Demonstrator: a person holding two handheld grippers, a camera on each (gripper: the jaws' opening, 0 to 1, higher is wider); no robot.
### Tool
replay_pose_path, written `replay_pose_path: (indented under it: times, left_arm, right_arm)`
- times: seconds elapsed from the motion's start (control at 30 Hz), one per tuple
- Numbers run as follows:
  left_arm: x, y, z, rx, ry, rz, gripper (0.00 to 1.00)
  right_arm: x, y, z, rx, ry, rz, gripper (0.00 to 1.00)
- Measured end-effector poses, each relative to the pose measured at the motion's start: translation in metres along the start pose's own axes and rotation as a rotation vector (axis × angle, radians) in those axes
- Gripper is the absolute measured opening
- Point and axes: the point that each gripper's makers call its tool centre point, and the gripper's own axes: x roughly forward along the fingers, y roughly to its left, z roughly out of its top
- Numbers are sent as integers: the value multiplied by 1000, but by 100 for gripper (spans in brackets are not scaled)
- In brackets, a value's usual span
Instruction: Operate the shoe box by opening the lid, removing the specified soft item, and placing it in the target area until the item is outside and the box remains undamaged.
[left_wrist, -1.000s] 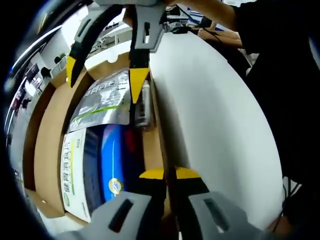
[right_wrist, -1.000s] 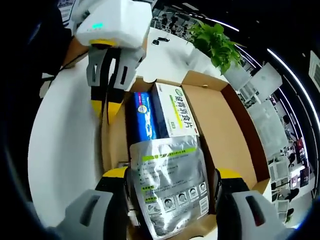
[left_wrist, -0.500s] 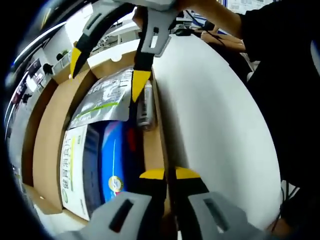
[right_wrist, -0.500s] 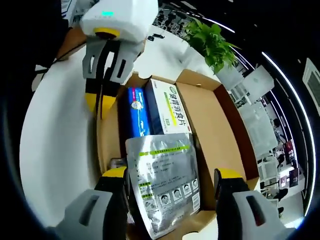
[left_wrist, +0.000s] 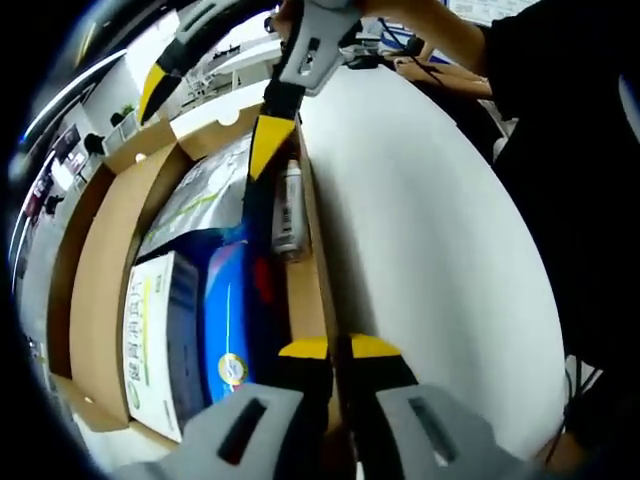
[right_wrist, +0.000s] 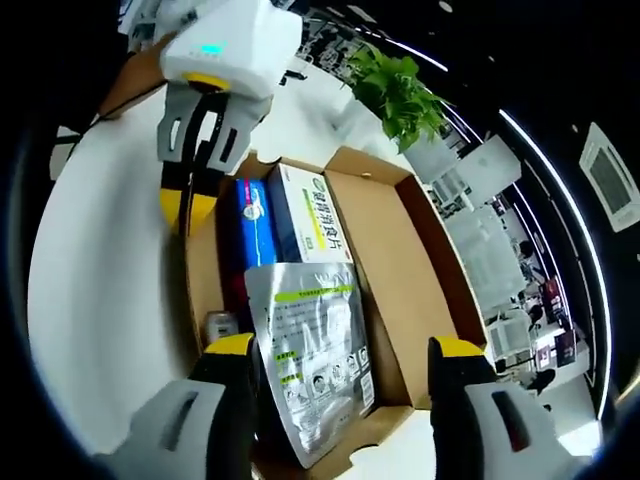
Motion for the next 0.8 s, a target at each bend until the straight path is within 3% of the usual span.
replay_pose_path:
  times: [0.2,0.47,0.8]
  left_arm:
    - [0,-1,0,0,-2,-1,4]
    - [0,-1,-1,0,-1,0,4]
    - [0,1,-1,-3,1,1,4]
  right_arm:
    - [-12,-12,3,21,-30,-85,70]
    - [-25,-36,15,-32,-47,-230,66]
    - [-13,-40,11,-16,-42,-247,65]
